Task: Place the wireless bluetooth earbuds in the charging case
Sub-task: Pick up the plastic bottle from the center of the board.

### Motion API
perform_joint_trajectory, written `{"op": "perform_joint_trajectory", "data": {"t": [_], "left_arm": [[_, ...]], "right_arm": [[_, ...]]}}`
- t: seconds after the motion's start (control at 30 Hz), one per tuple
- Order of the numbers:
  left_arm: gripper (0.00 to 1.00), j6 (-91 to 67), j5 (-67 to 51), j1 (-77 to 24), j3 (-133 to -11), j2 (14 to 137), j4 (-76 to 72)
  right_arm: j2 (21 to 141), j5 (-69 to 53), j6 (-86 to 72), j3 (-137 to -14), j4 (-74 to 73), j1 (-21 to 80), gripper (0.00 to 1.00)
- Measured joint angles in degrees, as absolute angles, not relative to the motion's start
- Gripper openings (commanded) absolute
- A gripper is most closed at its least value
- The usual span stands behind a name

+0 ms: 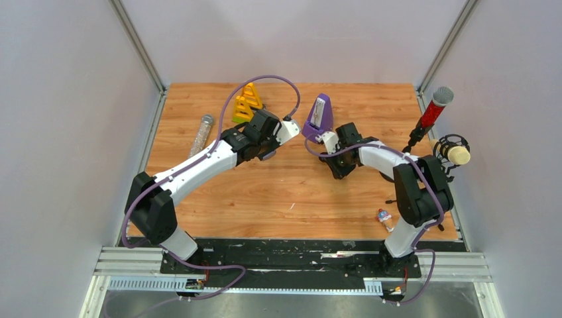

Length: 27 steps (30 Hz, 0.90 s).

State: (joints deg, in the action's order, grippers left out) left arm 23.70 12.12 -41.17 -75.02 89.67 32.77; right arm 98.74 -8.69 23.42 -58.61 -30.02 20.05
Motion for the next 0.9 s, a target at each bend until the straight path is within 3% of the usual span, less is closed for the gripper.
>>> {"op": "perform_joint_trajectory", "data": {"t": [0.23,0.63,0.73,0.9], "left_arm": [[0.09,23.7,12.1,-41.19,-75.02,89.67,32.8],[0.09,23.7,12.1,-41.17,-75.02,89.67,32.82],[0.09,23.7,12.12,-41.17,-75.02,89.65,32.82],[0.09,23.7,12.14,-41.19,-75.02,89.21,32.8]], "right_arm": [[99.09,-8.71,24.05,-59.07,-29.93,20.51,0.19],[99.09,-12.8,29.41,-59.16,-30.17,27.99,0.24],[99.09,-14.39,31.57,-59.2,-30.85,31.11,0.34],[99.02,-16.86,33.23,-59.7,-32.08,33.58,0.72]]}}
